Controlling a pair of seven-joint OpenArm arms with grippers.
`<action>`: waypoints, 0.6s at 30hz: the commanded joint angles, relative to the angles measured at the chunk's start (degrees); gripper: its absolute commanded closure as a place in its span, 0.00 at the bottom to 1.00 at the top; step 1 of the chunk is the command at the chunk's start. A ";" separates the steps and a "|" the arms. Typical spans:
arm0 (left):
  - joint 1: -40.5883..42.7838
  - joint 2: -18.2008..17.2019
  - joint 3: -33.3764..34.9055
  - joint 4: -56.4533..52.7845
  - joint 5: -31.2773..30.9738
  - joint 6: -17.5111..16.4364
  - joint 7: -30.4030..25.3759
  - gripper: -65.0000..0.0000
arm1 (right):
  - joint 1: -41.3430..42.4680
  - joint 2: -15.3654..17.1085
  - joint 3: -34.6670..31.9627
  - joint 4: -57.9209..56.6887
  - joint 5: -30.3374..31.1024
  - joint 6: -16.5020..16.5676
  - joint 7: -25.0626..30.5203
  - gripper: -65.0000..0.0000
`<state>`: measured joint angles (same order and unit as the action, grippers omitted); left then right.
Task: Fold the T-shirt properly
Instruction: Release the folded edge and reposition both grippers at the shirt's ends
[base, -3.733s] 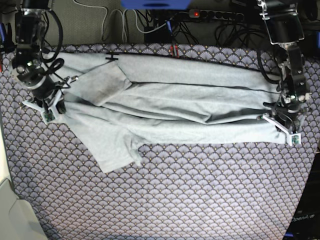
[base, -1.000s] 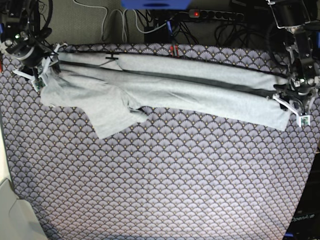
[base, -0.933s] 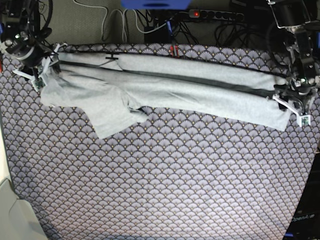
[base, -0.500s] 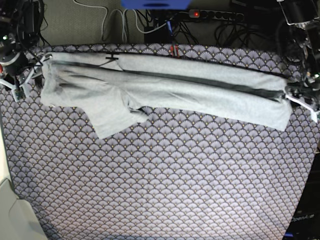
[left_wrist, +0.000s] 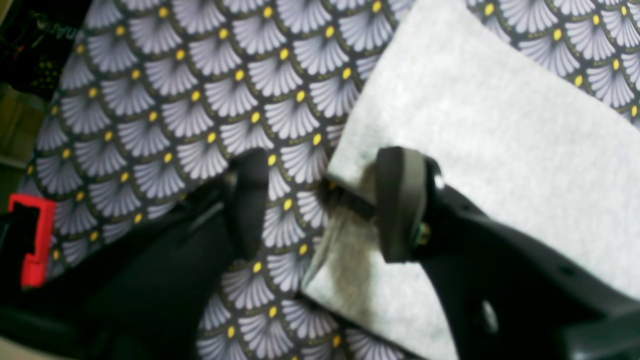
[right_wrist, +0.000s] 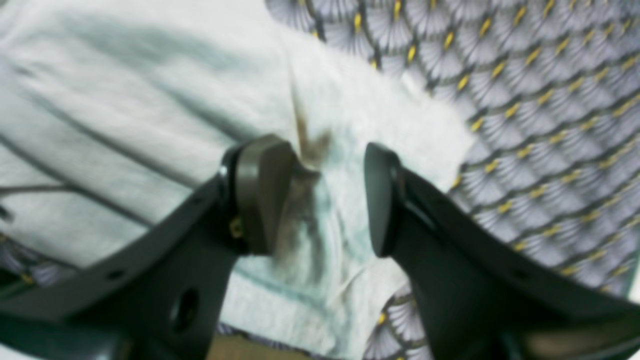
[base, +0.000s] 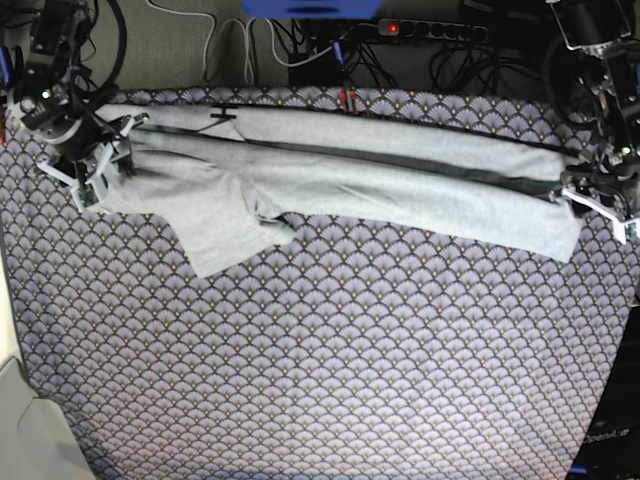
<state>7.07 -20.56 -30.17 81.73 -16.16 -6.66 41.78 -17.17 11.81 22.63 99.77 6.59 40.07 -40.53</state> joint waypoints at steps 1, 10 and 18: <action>-0.96 -0.41 -0.29 0.77 -0.14 0.11 -1.03 0.48 | 0.25 1.68 0.36 -0.38 0.40 -0.07 0.93 0.56; -2.54 -0.15 -0.20 0.68 -0.14 0.11 -1.03 0.48 | 1.21 2.65 0.36 -3.28 0.40 -0.07 1.46 0.56; -4.04 -0.06 -0.20 -7.05 -0.23 0.11 -1.56 0.48 | 1.21 2.65 0.27 -3.28 0.40 -0.07 1.46 0.56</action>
<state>3.77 -19.62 -30.13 73.80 -16.69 -6.66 40.38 -16.23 13.63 22.70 95.70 6.44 40.05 -39.88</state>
